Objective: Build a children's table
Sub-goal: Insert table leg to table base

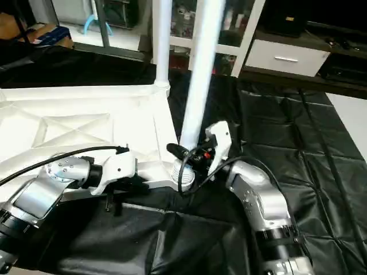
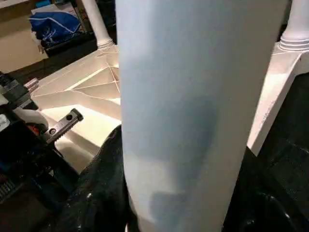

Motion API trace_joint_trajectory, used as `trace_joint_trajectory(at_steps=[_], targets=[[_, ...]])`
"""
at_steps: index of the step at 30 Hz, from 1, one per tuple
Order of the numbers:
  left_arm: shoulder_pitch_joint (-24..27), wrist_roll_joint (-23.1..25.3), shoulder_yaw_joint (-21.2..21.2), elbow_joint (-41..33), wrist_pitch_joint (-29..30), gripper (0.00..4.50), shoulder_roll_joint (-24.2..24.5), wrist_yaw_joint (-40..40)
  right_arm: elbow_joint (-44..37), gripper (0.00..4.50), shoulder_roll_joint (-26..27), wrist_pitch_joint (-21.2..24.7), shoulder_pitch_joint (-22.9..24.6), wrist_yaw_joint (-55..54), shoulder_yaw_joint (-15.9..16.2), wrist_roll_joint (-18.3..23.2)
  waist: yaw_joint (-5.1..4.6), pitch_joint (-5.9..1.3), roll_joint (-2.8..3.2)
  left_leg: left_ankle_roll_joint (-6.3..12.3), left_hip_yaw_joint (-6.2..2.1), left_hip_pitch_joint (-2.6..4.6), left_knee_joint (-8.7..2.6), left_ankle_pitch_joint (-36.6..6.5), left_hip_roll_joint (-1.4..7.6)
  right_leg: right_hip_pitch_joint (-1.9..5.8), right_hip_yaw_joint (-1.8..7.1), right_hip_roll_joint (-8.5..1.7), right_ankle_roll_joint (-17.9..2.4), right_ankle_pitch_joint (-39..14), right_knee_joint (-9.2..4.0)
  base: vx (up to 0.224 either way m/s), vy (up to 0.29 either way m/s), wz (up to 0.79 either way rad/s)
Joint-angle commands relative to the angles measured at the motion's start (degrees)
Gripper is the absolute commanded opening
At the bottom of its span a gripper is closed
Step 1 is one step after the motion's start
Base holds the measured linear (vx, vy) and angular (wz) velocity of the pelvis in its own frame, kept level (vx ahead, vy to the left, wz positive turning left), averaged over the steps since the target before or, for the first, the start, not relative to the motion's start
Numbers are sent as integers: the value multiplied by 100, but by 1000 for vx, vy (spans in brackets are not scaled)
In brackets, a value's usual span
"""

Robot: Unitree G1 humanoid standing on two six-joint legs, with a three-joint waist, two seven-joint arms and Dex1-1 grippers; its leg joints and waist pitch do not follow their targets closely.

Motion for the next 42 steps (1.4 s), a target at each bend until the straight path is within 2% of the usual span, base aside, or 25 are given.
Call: trace_joint_trajectory(at_steps=[1, 2, 4, 8, 13, 16, 20, 21, 27, 33, 36, 39, 41, 42], targets=[[200, -30, -243, 52, -38, 0, 22, -270, 208, 186, -294, -18, 477, -242, -125, -375, 27, -221, 51, 73, -135, 74, -479, -1314, 353, 166, 217, -317, -1265, -1226, -352, 0, 0, 0], [200, -30, -243, 52, -38, 0, 22, -270, 208, 186, -294, -18, 477, -242, -125, -375, 34, -226, 52, 86, -133, 79, -476, -1288, 354, 168, 216, -319, -1278, -1181, -348, 0, 0, 0], [187, 2, -211, 86, -87, 0, -8, -177, 53, 186, -220, -499, 772, -265, -182, -456, 49, -210, 55, 97, -130, 82, -486, -1363, 360, 157, 214, -321, -1289, -1269, -360, 0, 0, 0], [184, -6, -196, 87, -68, 0, -23, -150, -93, 186, -121, -873, 1019, -260, -238, -474, 76, -201, 42, 67, -139, 80, -507, -1526, 360, 154, 218, -327, -1183, -1535, -390, 0, 0, 0], [171, 19, -182, 139, -101, 0, -21, -93, -117, 186, -14, -1152, 1236, -322, -261, -456, 81, -196, 49, 75, -147, 80, -518, -1554, 359, 147, 217, -320, -1147, -1573, -399, 0, 0, 0], [159, 37, -180, 171, -125, 0, -16, -79, -92, 186, -92, -1239, 1315, -238, -68, -579, 84, -192, 50, 105, -144, 74, -518, -1523, 355, 153, 217, -317, -1150, -1522, -397, 0, 0, 0], [155, 42, -186, 176, -126, 0, -12, -82, -48, 186, -196, -1111, 1316, -142, 146, -686, 81, -187, 44, 121, -141, 74, -519, -1507, 354, 159, 214, -313, -1153, -1530, -399, 0, 0, 0], [151, 53, -198, 180, -129, 0, -5, -89, -7, 186, -287, -1034, 1293, -26, 317, -775, 78, -183, 52, 112, -144, 78, -524, -1565, 356, 151, 214, -313, -1144, -1607, -406, 0, 0, 0], [157, 66, -209, 180, -135, 0, 7, -93, 34, 186, -562, -805, 1191, 312, 778, -1039, 72, -178, 43, 51, -158, 80, -535, -1765, 356, 144, 220, -320, -1006, -1937, -443, 0, 0, 0], [164, 82, -209, 172, -133, 0, 11, -70, -13, 186, -698, -475, 1092, 484, 1085, -1086, 59, -171, 25, -35, -179, 107, -559, -2017, 366, 120, 224, -316, -949, -2100, -462, 0, 0, 0], [168, 69, -207, 170, -121, 0, 5, -76, 240, 186, -680, -214, 1058, 248, 1093, -1153, 54, -159, 30, -60, -185, 109, -572, -2099, 360, 119, 228, -318, -923, -2217, -479, 0, 0, 0], [167, 57, -213, 173, -116, 0, 2, -95, 572, 186, -561, -112, 950, -24, 923, -1127, 47, -160, 15, -92, -197, 120, -574, -2210, 360, 113, 234, -333, -850, -2456, -502, 0, 0, 0], [165, 58, -219, 180, -122, 0, 3, -103, 709, 186, -521, -83, 883, -108, 856, -1119, 27, -143, 29, -136, -215, 123, -591, -2354, 363, 85, 229, -330, -825, -2649, -520, 0, 0, 0], [163, 61, -224, 188, -131, 0, 3, -107, 826, 186, -481, -57, 824, -178, 791, -1103, 9, -133, 33, -190, -231, 142, -598, -2561, 364, 62, 224, -329, -754, -2899, -549, 0, 0, 0]])
